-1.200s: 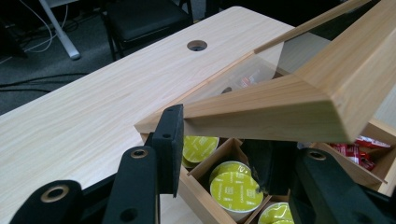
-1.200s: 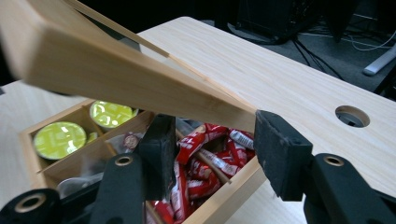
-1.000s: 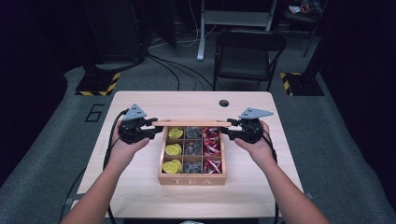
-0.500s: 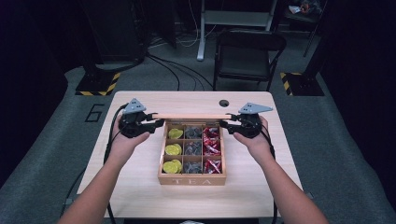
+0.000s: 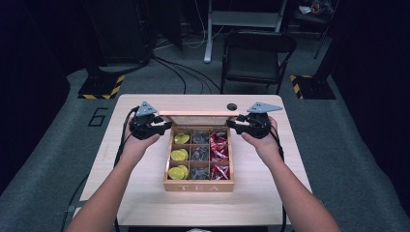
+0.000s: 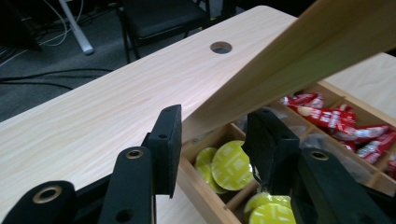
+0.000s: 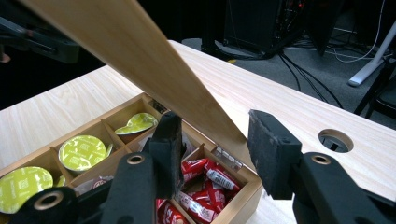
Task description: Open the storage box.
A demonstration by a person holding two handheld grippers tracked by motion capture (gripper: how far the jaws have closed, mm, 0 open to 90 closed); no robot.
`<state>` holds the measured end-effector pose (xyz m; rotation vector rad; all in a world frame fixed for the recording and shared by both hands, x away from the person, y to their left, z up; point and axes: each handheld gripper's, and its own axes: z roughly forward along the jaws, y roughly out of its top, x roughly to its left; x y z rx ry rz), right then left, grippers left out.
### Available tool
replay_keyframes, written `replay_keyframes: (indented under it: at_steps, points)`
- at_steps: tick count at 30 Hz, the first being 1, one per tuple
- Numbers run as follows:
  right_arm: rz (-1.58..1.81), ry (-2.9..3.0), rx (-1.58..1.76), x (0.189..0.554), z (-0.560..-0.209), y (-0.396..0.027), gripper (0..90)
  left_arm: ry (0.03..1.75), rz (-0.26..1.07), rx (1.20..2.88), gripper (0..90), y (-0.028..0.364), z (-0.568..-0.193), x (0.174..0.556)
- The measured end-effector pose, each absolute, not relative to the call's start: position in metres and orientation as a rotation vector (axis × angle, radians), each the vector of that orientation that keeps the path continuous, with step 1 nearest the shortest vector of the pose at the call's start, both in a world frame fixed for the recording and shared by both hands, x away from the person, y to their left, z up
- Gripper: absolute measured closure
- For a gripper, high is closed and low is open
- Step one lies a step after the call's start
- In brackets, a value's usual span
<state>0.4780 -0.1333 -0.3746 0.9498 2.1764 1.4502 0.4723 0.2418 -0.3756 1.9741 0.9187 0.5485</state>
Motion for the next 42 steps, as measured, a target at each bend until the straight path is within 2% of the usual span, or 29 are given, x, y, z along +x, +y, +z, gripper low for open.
replay_keyframes:
  at_steps: [18,23,42]
  points:
    - [1.484,2.165,0.988,0.49,-0.372,-0.135,54.9,0.917,0.513,1.951,61.3,0.24,-0.377,0.488]
    - [1.452,2.173,1.005,0.494,-0.379,-0.134,52.3,0.922,0.513,1.953,61.3,0.24,-0.375,0.49]
    - [1.354,2.176,1.037,0.514,-0.404,-0.127,54.2,0.947,0.512,1.935,62.4,0.239,-0.371,0.502]
